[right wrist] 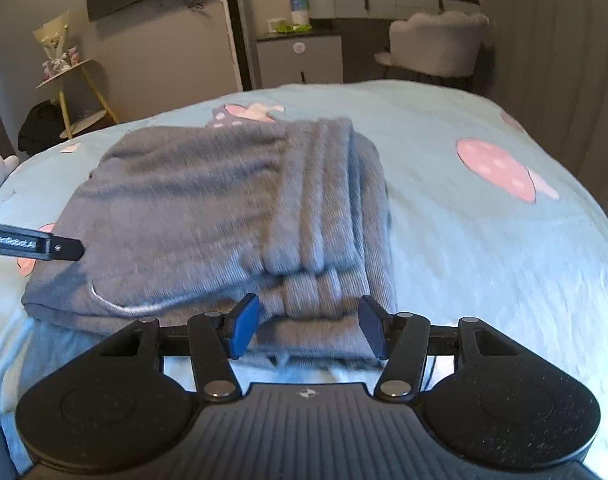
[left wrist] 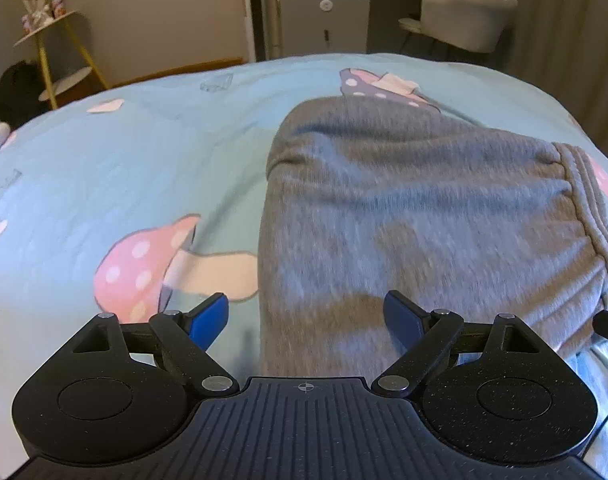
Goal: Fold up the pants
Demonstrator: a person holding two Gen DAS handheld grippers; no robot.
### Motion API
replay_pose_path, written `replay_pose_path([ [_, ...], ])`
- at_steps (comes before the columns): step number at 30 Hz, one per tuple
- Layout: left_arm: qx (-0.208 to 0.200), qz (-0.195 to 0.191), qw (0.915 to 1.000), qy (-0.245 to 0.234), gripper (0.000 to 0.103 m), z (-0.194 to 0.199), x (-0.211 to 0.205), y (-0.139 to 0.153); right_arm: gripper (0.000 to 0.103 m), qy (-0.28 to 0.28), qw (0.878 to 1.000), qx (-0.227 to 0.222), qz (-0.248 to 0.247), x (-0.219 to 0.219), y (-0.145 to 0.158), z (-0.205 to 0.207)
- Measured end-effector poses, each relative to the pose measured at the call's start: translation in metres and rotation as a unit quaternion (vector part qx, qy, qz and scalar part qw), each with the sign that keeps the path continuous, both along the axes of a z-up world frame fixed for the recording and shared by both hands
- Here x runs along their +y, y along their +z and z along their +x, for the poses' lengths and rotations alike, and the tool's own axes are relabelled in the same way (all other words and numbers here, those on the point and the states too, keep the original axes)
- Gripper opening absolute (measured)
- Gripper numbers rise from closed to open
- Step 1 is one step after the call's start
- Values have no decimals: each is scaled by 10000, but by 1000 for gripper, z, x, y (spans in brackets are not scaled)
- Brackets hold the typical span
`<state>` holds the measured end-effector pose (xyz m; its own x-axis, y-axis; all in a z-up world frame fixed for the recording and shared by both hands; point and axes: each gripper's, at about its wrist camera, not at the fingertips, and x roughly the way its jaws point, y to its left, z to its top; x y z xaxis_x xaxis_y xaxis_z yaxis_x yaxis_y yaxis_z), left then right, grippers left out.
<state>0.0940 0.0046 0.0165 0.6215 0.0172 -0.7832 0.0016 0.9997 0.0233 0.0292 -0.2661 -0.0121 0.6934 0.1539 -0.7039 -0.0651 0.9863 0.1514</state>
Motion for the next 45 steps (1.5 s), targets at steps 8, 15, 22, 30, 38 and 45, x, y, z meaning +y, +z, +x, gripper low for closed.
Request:
replay_pose_path([
  [8, -156, -452, 9983, 339, 91, -43, 20, -8, 67, 163, 9995, 235, -101, 5, -7, 2],
  [15, -205, -73, 9994, 267, 92, -55, 10, -12, 78, 265, 9982, 306, -443, 20, -14, 3],
  [22, -153, -205, 9992, 309, 92, -53, 15, -14, 82, 191, 9972, 334, -643, 20, -17, 6],
  [30, -141, -212, 9991, 326, 94, -54, 15, -14, 85, -180, 9959, 604, -649, -1, -25, 0],
  [38, 232, -310, 9992, 135, 95, -69, 12, -15, 97, -381, 9939, 891, -534, -14, -13, -31],
  [45, 183, -264, 9995, -65, 101, -100, 0, -8, 98, 627, 9900, 934, -856, 27, -4, -67],
])
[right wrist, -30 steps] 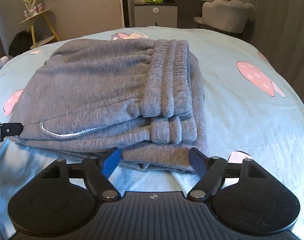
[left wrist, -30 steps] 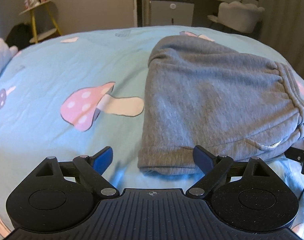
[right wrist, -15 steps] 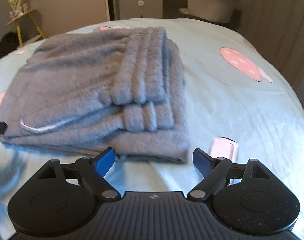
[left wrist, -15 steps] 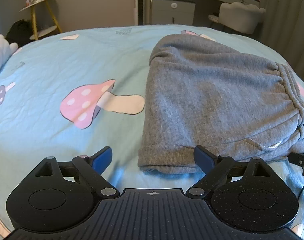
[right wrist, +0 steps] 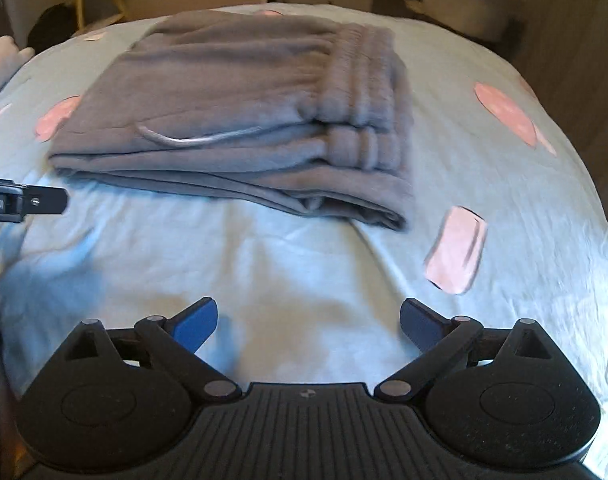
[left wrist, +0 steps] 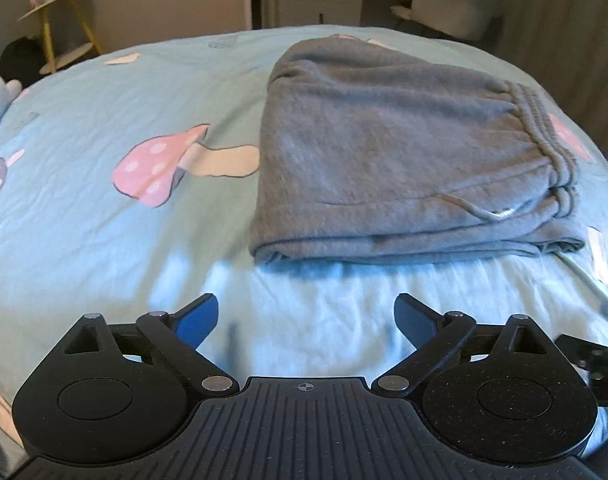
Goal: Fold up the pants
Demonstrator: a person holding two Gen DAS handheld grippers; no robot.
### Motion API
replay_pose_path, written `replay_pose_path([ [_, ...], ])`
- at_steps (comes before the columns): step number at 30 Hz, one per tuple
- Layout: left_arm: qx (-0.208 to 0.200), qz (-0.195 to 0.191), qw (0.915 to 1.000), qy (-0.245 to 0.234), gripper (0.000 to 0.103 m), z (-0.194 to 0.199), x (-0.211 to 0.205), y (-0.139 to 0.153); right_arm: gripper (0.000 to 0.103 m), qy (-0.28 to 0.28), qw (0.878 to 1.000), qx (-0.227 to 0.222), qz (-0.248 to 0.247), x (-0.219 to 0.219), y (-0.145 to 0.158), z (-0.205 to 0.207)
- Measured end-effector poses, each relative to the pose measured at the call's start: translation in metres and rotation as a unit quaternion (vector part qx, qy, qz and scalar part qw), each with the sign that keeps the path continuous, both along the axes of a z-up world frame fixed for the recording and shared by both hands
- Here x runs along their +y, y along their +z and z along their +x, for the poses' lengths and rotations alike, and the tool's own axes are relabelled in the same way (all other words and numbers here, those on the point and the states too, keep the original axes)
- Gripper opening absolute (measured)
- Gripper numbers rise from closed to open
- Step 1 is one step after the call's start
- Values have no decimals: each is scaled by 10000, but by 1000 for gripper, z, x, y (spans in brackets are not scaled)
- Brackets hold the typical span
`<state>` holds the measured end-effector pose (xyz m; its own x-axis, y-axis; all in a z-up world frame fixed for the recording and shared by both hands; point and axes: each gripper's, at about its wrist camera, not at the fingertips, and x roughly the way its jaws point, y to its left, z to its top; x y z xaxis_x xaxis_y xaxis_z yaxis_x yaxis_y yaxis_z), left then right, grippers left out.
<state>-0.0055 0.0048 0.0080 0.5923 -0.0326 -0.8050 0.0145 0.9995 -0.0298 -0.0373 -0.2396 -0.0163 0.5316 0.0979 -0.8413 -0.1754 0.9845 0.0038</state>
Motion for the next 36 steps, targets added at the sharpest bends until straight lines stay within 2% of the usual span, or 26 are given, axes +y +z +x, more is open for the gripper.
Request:
replay_pose_path([
  [4, 89, -50, 9999, -48, 101, -3, 0, -2, 99, -32, 9996, -240, 119, 13, 8, -3],
  [11, 190, -299, 9993, 122, 101, -2, 7, -5, 99, -206, 9985, -493, 129, 17, 6, 1],
  [23, 238, -27, 9997, 108, 101, -2, 0, -10, 99, -227, 9976, -649, 107, 16, 5, -8],
  [36, 247, -29, 9996, 112, 101, -1, 1, -11, 99, -240, 9973, -682, 107, 15, 6, -9],
])
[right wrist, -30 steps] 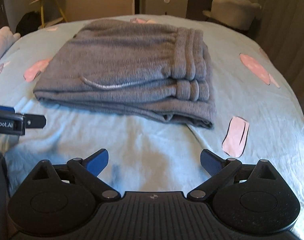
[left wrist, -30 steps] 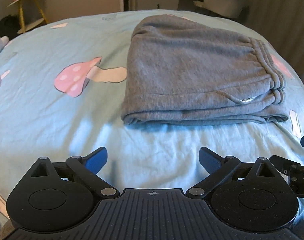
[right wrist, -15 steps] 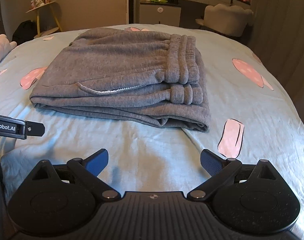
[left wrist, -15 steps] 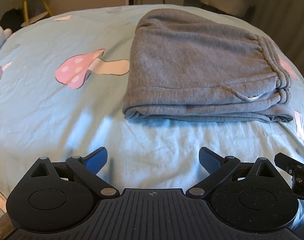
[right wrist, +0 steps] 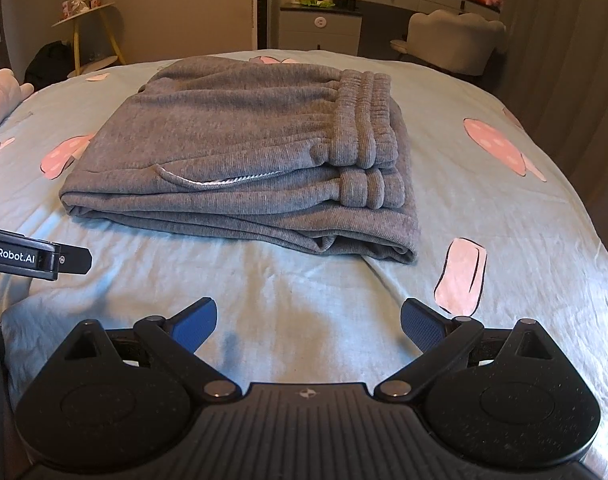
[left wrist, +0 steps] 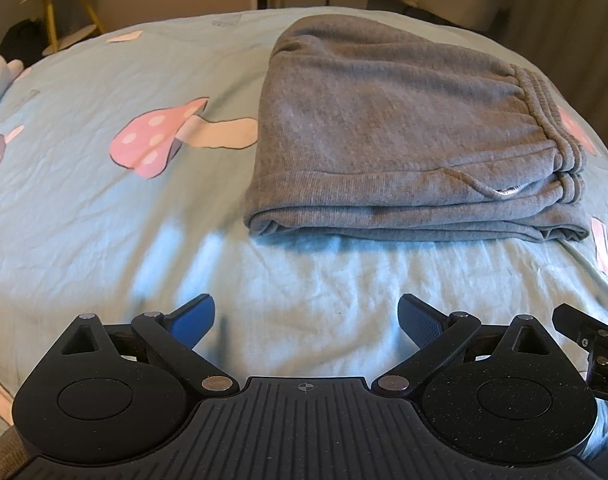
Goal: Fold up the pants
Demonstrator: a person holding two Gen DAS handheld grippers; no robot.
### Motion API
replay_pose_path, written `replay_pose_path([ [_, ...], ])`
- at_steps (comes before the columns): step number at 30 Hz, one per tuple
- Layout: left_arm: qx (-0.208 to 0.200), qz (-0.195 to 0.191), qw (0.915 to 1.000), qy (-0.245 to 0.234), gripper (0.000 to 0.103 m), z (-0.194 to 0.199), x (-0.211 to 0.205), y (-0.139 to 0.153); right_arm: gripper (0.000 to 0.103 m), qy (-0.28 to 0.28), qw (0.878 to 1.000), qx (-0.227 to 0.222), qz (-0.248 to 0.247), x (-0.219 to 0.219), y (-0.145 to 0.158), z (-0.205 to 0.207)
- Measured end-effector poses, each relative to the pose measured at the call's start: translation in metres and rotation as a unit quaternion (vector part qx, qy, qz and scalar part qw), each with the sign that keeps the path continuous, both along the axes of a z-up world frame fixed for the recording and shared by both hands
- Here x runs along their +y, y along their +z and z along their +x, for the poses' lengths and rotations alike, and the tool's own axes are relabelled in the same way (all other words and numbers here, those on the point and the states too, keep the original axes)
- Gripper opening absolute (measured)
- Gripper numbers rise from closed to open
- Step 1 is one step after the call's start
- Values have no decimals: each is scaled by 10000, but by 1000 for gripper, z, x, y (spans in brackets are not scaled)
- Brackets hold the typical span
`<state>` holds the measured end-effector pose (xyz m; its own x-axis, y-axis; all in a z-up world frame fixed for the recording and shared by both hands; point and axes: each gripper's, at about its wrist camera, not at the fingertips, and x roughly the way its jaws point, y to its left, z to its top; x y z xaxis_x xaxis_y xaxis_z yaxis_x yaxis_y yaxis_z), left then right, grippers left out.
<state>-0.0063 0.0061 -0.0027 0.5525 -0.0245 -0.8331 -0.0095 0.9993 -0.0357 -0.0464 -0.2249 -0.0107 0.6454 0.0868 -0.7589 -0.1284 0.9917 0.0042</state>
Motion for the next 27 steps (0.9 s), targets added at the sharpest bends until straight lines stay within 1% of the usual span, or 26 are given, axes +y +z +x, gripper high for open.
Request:
replay_pose_path([
  [27, 53, 29, 10000, -17, 101, 1, 0, -2, 99, -144, 9999, 31, 89, -6, 0, -1],
])
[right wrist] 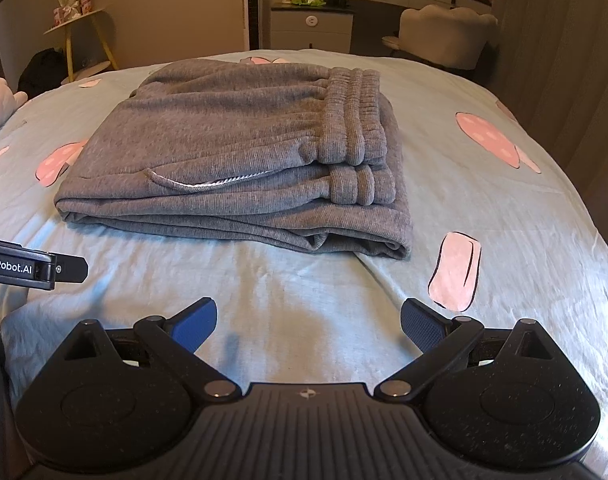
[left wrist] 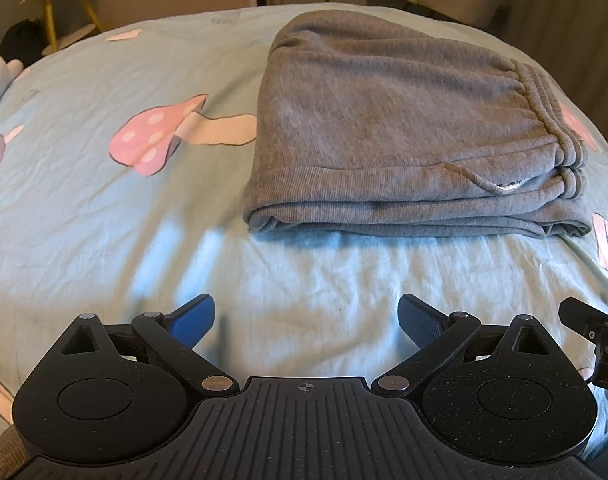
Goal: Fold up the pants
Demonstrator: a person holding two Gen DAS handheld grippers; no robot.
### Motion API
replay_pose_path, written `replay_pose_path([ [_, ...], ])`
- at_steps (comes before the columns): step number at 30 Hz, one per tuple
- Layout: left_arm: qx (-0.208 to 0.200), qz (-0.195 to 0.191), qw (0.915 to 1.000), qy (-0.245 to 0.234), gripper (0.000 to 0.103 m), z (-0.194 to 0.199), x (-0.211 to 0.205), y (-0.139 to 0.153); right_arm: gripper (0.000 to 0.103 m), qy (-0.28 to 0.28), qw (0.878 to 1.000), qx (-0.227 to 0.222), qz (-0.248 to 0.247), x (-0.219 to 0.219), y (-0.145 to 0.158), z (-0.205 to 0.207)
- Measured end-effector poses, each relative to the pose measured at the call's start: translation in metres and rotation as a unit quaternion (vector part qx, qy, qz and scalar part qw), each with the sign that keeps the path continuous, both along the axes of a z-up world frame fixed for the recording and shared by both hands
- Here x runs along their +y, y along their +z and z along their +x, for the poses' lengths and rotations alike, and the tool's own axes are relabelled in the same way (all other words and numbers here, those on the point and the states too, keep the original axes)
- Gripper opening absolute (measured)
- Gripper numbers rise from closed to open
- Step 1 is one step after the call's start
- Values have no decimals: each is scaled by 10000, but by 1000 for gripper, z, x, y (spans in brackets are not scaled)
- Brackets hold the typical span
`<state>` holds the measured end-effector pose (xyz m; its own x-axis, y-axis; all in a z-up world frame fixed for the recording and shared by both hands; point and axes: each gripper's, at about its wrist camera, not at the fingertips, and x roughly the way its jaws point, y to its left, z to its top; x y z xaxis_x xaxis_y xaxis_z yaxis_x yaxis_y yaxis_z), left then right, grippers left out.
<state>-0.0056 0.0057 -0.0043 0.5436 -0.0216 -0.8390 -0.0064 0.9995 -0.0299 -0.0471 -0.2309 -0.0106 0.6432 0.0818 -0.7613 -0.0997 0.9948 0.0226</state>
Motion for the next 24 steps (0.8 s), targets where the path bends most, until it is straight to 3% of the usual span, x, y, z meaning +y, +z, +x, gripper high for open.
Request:
replay_pose_path([
  [24, 19, -10, 10000, 21, 101, 0, 0, -1, 99, -37, 10000, 3, 51, -3, 0, -1],
])
